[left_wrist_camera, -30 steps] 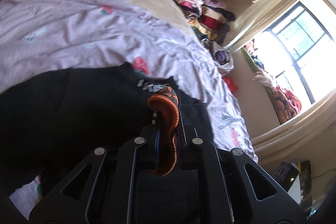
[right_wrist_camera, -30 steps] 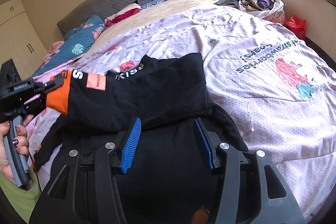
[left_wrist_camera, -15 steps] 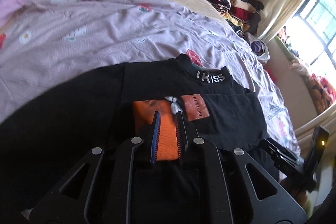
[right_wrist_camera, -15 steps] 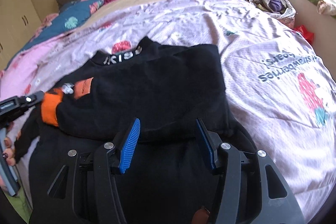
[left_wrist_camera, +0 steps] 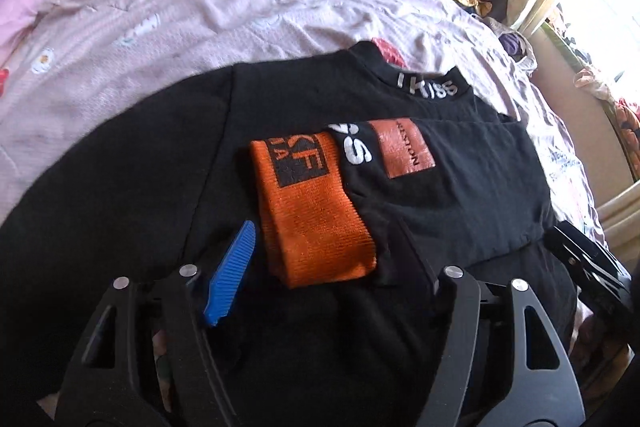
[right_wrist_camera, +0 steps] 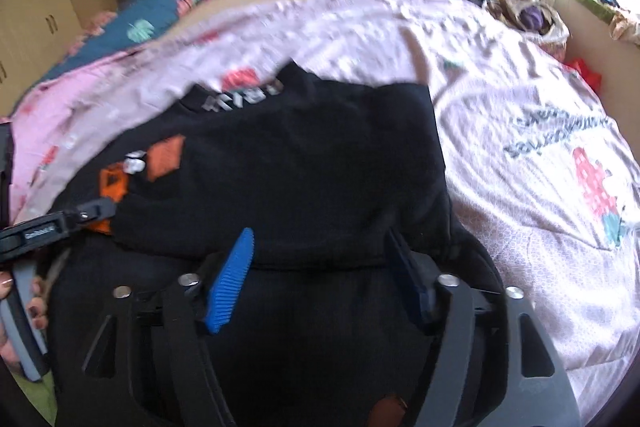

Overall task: Fold small clothes
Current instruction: 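Move the left tool to the other orange sleeve cuff, then grasp the other sleeve cuff with the left tool and lift it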

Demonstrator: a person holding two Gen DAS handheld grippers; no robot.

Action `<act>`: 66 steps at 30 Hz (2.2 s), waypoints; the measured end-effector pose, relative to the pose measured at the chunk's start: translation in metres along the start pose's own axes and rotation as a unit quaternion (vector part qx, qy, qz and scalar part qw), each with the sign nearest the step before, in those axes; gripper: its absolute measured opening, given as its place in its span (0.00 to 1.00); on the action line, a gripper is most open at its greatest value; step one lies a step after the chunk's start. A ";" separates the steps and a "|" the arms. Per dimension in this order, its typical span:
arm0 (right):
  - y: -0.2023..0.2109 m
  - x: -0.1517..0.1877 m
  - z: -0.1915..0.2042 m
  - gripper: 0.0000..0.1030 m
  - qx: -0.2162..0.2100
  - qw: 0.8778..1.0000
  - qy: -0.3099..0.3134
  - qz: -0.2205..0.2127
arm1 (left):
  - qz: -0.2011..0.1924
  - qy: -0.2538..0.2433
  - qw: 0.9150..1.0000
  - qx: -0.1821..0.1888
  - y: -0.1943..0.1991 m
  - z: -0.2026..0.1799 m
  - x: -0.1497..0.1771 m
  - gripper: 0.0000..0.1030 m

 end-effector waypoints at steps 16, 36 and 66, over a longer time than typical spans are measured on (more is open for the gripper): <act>0.051 0.015 0.062 0.95 -0.021 0.997 0.067 -0.044 | -0.029 0.033 0.999 -0.005 0.050 0.021 0.035 0.90; 0.072 0.034 0.168 0.96 -0.041 0.984 0.166 -0.058 | -0.048 0.146 0.988 -0.027 0.076 0.114 0.097 0.91; 0.060 0.071 0.212 0.96 -0.056 0.977 0.203 -0.035 | -0.109 0.336 0.935 0.035 0.093 0.241 0.138 0.87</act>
Point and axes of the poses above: each gripper's, at about its wrist camera, not at the fingertips, and y roughly against the way its jaws point, z to its left, x to its underside, the point moved 9 cm from there along -y, roughly the way its jaws point, and after that the axes turned 15 degrees about z, right-handed, at the moved point
